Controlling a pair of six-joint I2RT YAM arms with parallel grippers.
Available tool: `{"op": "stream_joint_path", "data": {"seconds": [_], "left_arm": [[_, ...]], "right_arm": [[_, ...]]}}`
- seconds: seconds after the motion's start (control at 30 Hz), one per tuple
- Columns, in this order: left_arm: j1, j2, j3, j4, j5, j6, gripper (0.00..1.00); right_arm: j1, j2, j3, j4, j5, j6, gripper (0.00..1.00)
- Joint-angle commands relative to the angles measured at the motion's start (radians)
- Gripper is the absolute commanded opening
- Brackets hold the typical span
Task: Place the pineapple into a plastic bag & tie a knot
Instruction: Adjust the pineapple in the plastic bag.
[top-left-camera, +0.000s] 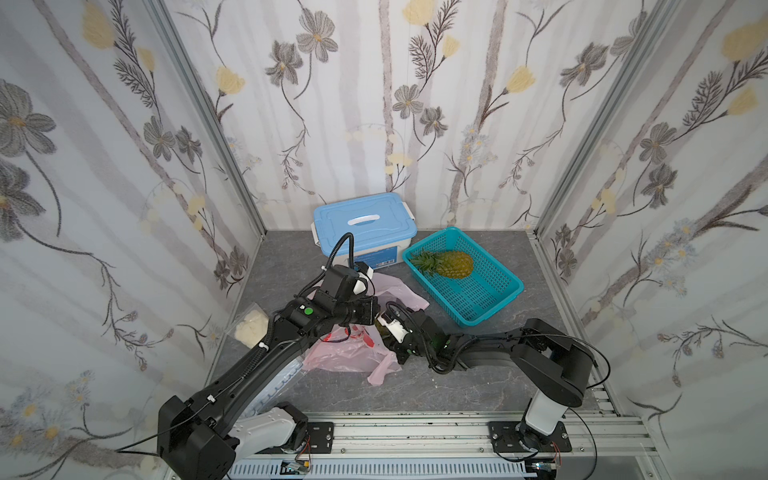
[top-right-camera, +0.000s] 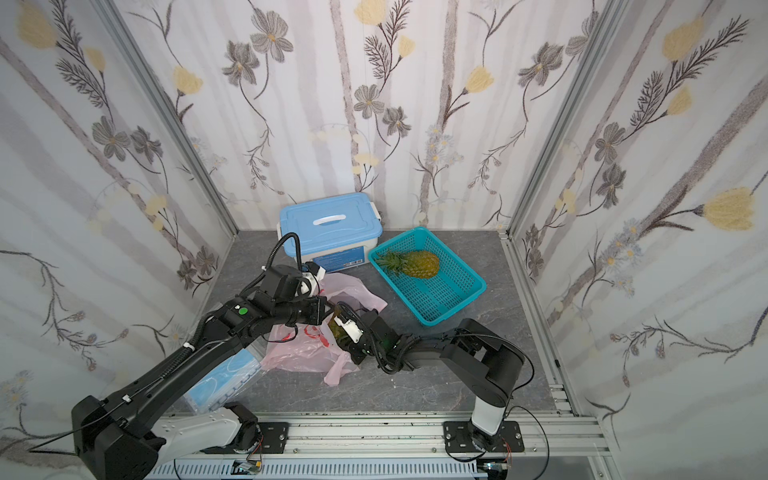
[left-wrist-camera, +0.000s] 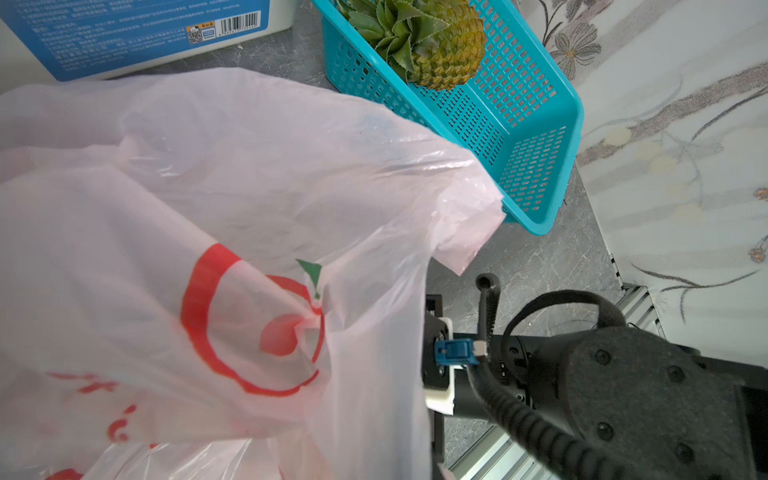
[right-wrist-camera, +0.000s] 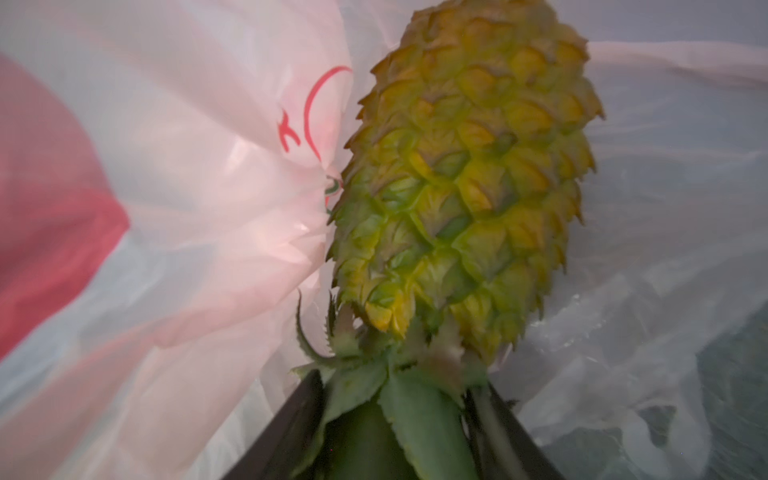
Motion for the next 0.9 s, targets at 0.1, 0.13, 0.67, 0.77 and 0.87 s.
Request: {"op": "stream_joint_path", "data": {"seconds": [0.1,0.13,0.67,0.77,0.87], "left_arm": [[0.004,0.007,0.039,-0.034,0.017,0.138,0.00],[0.005,0.011,0.045,-0.046,0.027,0.163,0.00],[0.008,0.091,0.116,-0.094,0.289,0.486,0.00],[0.007,0.128,0.131,-0.106,0.338,0.497,0.00],[0.007,0.148,0.130,-0.132,0.368,0.502,0.00]], "right_arm": [[-0.042,-0.132,-0.007,-0.070,0.045,-0.121,0.12],[-0.048,-0.153,-0.004,-0.091,0.035,-0.147,0.08],[-0.108,-0.248,0.064,-0.236,-0.214,-0.612,0.00],[-0.109,-0.201,0.004,-0.107,-0.142,-0.609,0.00],[-0.112,-0.139,-0.062,0.028,-0.040,-0.597,0.00]]}}
